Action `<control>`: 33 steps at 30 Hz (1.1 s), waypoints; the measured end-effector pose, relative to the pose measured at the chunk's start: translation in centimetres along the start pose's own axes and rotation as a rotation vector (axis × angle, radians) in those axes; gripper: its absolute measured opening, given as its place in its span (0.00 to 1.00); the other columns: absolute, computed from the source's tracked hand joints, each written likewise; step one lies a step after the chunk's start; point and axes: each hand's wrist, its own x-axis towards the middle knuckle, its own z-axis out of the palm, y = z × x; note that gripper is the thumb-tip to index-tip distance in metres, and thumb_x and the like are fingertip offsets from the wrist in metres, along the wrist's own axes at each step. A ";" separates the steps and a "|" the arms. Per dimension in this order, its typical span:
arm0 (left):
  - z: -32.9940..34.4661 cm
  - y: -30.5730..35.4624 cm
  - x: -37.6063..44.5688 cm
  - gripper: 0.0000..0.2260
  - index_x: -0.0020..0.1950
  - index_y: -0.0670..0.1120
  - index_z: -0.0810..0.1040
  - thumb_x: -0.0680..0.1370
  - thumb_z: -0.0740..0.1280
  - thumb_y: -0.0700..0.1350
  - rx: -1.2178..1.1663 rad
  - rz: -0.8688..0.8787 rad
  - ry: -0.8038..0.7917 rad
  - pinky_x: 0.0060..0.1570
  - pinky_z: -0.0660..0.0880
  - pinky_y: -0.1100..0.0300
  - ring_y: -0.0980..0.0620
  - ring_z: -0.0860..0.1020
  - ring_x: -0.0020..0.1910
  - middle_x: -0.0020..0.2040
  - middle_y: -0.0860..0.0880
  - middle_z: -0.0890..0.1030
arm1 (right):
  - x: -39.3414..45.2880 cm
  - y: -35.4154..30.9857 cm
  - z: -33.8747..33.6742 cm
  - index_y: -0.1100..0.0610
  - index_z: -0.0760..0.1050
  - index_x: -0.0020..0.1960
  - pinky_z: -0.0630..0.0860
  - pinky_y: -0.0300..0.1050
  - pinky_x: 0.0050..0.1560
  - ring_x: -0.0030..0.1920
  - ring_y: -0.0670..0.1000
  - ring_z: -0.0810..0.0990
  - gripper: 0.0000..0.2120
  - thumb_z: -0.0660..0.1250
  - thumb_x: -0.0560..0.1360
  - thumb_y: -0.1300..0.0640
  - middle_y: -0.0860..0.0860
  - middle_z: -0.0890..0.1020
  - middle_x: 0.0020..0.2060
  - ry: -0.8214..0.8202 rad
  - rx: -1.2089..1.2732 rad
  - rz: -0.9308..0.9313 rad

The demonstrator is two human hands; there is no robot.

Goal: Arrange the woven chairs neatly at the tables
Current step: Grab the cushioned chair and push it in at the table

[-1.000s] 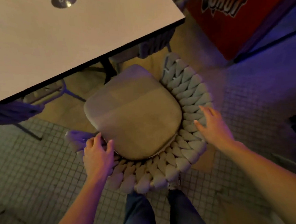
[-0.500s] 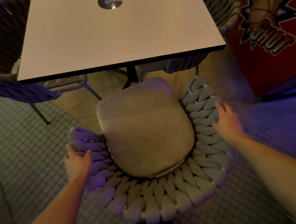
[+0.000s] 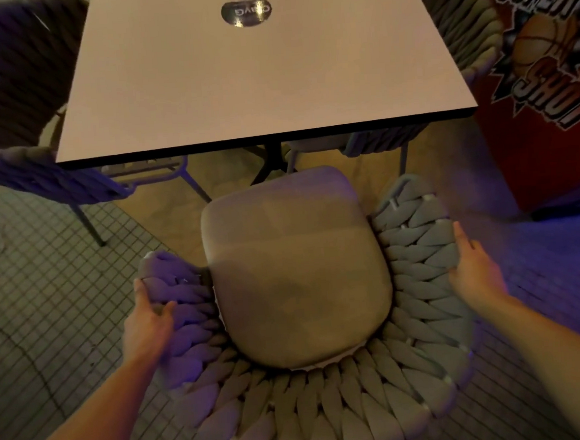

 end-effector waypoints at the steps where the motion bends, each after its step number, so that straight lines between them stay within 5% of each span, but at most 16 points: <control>1: -0.4 0.0 0.8 0.36 0.78 0.53 0.48 0.76 0.65 0.50 0.006 0.008 -0.009 0.47 0.71 0.49 0.35 0.78 0.50 0.49 0.39 0.81 | -0.4 -0.3 0.3 0.49 0.47 0.78 0.75 0.57 0.50 0.52 0.67 0.78 0.42 0.66 0.72 0.63 0.61 0.70 0.63 0.005 0.006 0.006; 15: -3.6 0.2 7.4 0.35 0.78 0.52 0.50 0.76 0.66 0.49 0.069 0.129 -0.009 0.50 0.71 0.47 0.32 0.77 0.54 0.50 0.38 0.81 | -2.8 -4.2 2.4 0.51 0.47 0.78 0.77 0.57 0.47 0.51 0.66 0.78 0.39 0.65 0.74 0.63 0.61 0.71 0.64 0.044 0.017 0.072; 21: -4.0 1.0 8.3 0.35 0.78 0.51 0.50 0.77 0.65 0.49 0.085 0.176 -0.050 0.45 0.67 0.51 0.34 0.77 0.52 0.40 0.49 0.73 | -3.6 -4.2 2.8 0.52 0.46 0.78 0.75 0.55 0.45 0.49 0.65 0.78 0.40 0.66 0.74 0.63 0.61 0.71 0.61 0.033 0.014 0.084; 28: -3.8 0.9 8.5 0.35 0.78 0.52 0.48 0.77 0.64 0.51 0.102 0.165 -0.057 0.50 0.71 0.46 0.33 0.77 0.55 0.51 0.42 0.81 | -3.6 -3.4 3.1 0.52 0.47 0.78 0.75 0.53 0.42 0.46 0.64 0.78 0.41 0.67 0.73 0.62 0.60 0.72 0.59 0.038 0.013 0.053; 33: -3.5 1.6 7.6 0.35 0.78 0.51 0.48 0.77 0.64 0.50 0.079 0.182 -0.074 0.50 0.71 0.47 0.34 0.77 0.54 0.47 0.44 0.80 | -3.0 -2.8 2.6 0.50 0.48 0.78 0.74 0.53 0.41 0.48 0.64 0.78 0.40 0.67 0.74 0.61 0.60 0.71 0.60 0.051 0.003 0.076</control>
